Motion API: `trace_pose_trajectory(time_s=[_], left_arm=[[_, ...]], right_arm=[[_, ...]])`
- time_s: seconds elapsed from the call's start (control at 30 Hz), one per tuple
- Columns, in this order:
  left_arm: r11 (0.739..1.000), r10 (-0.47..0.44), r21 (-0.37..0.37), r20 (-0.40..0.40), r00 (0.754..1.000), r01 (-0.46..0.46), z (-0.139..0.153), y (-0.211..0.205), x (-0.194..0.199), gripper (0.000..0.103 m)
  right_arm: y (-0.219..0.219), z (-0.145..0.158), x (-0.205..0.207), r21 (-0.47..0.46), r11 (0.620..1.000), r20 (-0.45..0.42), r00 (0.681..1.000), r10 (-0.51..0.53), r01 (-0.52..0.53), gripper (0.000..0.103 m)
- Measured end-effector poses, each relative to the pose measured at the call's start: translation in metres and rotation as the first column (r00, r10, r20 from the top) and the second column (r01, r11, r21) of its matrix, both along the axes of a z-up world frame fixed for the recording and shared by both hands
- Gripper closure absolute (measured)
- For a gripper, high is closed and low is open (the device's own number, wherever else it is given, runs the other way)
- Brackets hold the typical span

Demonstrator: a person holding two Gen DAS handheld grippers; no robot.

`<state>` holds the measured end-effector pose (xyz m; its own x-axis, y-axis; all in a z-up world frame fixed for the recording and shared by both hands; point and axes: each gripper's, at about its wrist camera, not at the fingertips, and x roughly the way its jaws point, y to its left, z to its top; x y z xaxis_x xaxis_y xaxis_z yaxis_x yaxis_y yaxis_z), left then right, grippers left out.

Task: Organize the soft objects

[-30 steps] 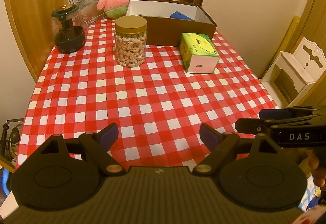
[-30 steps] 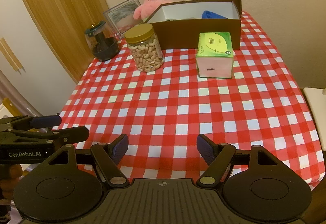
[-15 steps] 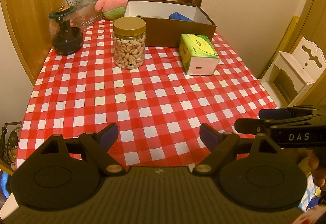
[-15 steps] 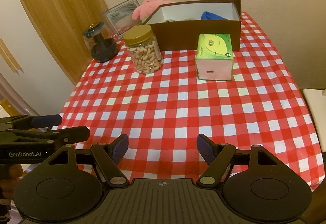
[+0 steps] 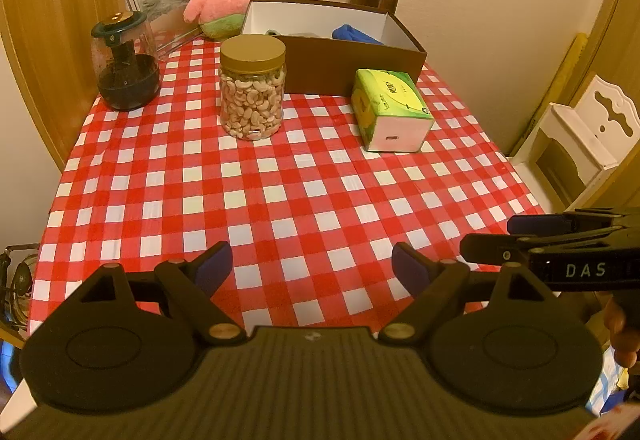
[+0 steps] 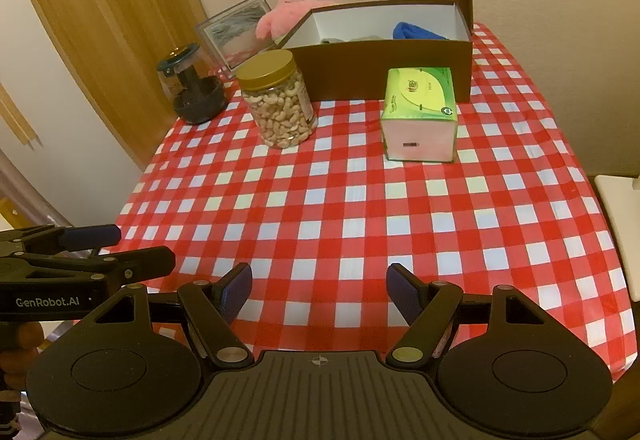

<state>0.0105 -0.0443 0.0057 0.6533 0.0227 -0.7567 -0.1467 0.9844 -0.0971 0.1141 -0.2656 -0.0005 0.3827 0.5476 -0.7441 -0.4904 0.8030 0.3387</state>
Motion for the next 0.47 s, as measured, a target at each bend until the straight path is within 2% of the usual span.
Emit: trace_pose_trajectory(time_s=[0.47], left_arm=[[1.0,-0.001,-0.006,-0.009,1.0,0.0,-0.004,0.0,0.011,0.017]], right_arm=[[0.001,-0.005,0.011,-0.006,1.0,-0.009,1.0,0.0,0.0,0.029]])
